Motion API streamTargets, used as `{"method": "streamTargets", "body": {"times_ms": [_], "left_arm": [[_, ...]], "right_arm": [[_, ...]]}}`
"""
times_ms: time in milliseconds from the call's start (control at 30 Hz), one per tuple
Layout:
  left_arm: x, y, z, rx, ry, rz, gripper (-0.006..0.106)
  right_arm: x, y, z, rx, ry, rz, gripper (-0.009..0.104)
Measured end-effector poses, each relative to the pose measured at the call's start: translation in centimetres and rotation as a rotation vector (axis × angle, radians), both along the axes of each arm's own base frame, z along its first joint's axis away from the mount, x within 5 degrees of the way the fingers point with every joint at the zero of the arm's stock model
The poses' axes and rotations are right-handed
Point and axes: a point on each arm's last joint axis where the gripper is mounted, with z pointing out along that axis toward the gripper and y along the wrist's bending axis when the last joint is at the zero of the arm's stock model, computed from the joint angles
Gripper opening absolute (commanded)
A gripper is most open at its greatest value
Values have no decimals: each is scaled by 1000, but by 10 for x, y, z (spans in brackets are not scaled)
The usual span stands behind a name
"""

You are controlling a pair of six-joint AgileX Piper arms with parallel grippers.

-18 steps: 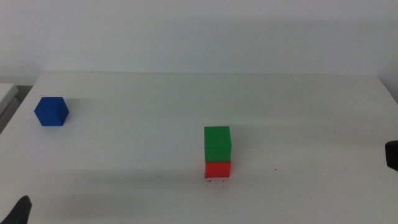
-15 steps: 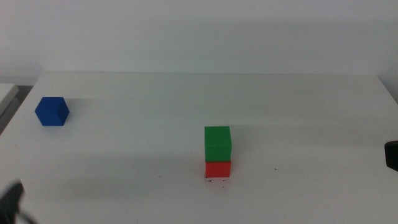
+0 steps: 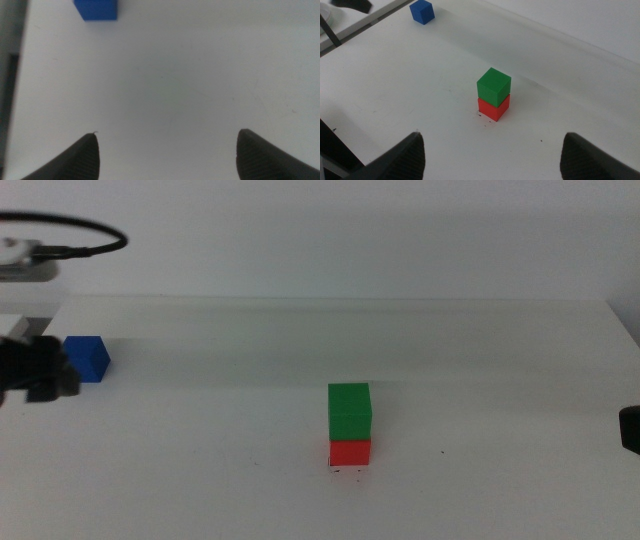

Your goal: Stack red cubes first, then green, then blue cubes in a specific spot.

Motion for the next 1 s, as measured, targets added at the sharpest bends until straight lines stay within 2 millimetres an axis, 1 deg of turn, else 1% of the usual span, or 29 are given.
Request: {"method": "streamTargets", "body": {"times_ms": [67, 100, 167, 200, 267, 367, 433, 467, 533, 667, 800, 1000], "left_arm": [[21, 1, -9, -16, 50, 10, 94], [40, 4, -11, -5, 70, 14, 94], [59, 8, -10, 19, 70, 15, 94], [72, 11, -6, 33, 58, 17, 94], [95, 17, -7, 38, 68, 26, 94], [129, 29, -14, 40, 83, 37, 94], [149, 39, -23, 43, 101, 33, 94], [156, 43, -26, 43, 106, 36, 94], [170, 51, -37, 33, 129, 39, 94], [190, 63, -51, 2, 135, 55, 94], [202, 76, -66, 4, 136, 67, 94], [215, 87, -98, 2, 152, 69, 94]], "right_arm": [[0, 0, 0, 0, 0, 0, 93], [0, 0, 0, 0, 0, 0, 93], [0, 0, 0, 0, 0, 0, 93], [0, 0, 0, 0, 0, 0, 93], [0, 0, 0, 0, 0, 0, 93], [0, 0, 0, 0, 0, 0, 93], [0, 0, 0, 0, 0, 0, 93], [0, 0, 0, 0, 0, 0, 93], [0, 0, 0, 0, 0, 0, 93], [0, 0, 0, 0, 0, 0, 93], [0, 0, 0, 0, 0, 0, 93], [0, 0, 0, 0, 0, 0, 93]]}}
